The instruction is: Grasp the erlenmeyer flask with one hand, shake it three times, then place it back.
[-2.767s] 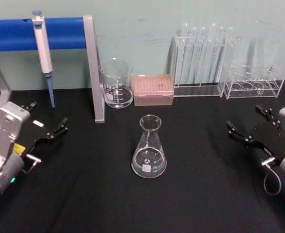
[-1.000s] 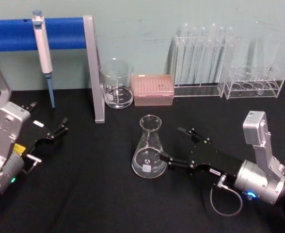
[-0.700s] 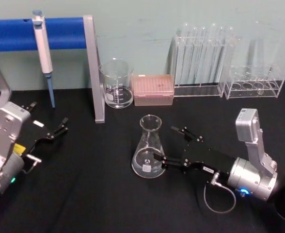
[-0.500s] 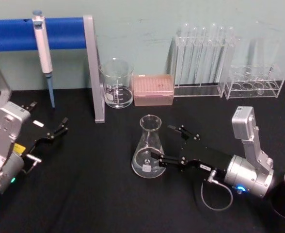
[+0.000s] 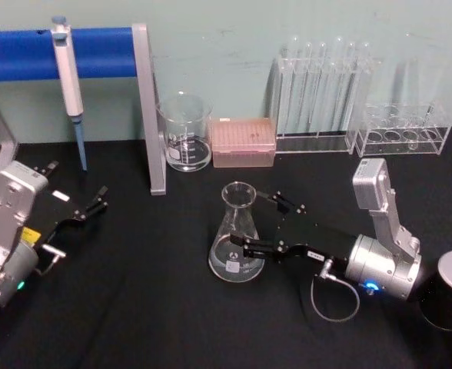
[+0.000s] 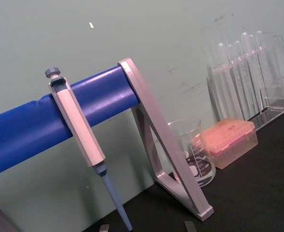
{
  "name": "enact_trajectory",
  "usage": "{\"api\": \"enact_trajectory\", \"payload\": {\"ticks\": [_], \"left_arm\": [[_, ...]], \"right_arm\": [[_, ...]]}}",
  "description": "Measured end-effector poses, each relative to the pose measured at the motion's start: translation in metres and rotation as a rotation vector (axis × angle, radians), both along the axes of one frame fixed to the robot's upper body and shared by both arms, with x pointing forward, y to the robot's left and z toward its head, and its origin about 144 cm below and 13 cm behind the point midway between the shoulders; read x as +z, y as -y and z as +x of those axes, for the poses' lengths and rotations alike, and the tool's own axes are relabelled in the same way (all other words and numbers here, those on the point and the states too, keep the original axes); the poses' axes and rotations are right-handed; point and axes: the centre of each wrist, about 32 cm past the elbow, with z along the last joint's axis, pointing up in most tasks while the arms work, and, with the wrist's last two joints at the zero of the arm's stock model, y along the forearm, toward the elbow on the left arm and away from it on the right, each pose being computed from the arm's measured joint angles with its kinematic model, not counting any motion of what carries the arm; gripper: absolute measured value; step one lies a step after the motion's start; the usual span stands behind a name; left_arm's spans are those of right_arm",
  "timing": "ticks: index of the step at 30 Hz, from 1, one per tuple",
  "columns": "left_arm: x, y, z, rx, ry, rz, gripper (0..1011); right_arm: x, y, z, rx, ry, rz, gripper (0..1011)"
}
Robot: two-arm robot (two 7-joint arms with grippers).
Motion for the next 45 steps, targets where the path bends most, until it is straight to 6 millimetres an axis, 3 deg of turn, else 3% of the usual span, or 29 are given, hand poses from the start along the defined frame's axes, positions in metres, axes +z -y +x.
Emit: {"api": "enact_trajectory", "payload": {"ticks": [12, 45], "left_arm": [[0.000, 0.000, 0.000, 0.000, 0.000, 0.000, 1001], [0.000, 0.000, 0.000, 0.000, 0.000, 0.000, 1001]], "right_arm": [[0.003, -0.008, 0.012, 0.022, 0.013, 0.003, 1000], [0.004, -0.016, 0.020, 0.034, 0.002, 0.006, 1000]]}}
